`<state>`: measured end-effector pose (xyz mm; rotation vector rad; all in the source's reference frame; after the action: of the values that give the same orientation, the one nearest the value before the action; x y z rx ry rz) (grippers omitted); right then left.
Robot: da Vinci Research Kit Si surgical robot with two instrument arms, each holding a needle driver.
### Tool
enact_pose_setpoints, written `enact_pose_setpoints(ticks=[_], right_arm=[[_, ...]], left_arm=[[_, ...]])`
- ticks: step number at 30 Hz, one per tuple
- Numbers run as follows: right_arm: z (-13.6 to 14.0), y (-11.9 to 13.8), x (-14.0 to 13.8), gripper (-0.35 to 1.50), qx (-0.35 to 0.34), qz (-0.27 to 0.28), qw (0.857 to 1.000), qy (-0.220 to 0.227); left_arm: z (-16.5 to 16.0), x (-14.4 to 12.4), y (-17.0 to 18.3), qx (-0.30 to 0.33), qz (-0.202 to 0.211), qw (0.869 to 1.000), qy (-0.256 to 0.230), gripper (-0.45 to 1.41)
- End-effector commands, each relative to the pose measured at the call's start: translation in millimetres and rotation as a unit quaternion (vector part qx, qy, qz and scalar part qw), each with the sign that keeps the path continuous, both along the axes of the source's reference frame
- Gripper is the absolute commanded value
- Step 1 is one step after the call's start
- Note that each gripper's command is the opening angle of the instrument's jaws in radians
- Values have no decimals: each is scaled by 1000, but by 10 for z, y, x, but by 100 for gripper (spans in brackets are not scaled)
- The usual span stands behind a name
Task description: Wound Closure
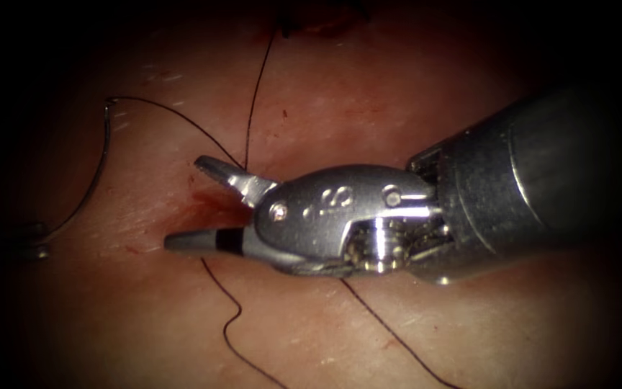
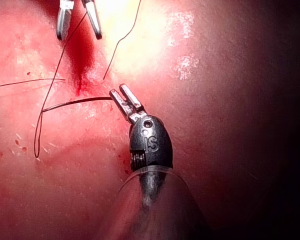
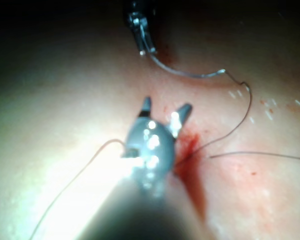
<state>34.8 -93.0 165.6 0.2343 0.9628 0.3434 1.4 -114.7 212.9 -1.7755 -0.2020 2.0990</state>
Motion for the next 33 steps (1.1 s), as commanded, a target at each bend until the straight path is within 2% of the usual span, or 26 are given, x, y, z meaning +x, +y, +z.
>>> enact_pose_setpoints(ticks=[1,3,8,11,14,16,17,18,19,26,30,33], right_arm=[[19,-28,7,130,1,-26,1000,-14],[22,-32,5,128,8,-26,999,-22],[26,-59,-7,125,39,-23,996,-81],[50,-74,-1,121,51,-26,992,-116],[61,-78,1,119,55,-29,989,-133],[79,-86,2,106,74,-23,984,-159],[82,-88,2,93,79,-18,984,-161],[84,-90,0,34,93,-27,983,-155],[83,-90,-1,-33,104,-31,982,-152],[61,-92,-16,-35,158,-10,972,-175],[31,-97,-35,-35,159,-12,971,-177],[2,-116,-60,-35,158,-24,972,-173]], left_arm=[[-2,-12,-15,3,-1,1000,-2,-45],[-2,-11,-15,3,-1,1000,-2,-45],[-2,-11,-15,3,0,1000,-3,-45],[-2,-11,-15,3,-1,1000,-2,-45],[-3,-11,-15,3,0,1000,-2,-45],[-3,-11,-16,3,0,1000,-2,-45],[-3,-11,-16,3,0,1000,-2,-45],[-3,-11,-16,3,0,1000,-2,-45],[-3,-11,-16,3,0,1000,-2,-45],[-3,-10,-16,3,0,1000,-3,-45],[-3,-10,-16,3,0,1000,-3,-45],[-3,-8,-16,3,1,1000,-3,-45]])
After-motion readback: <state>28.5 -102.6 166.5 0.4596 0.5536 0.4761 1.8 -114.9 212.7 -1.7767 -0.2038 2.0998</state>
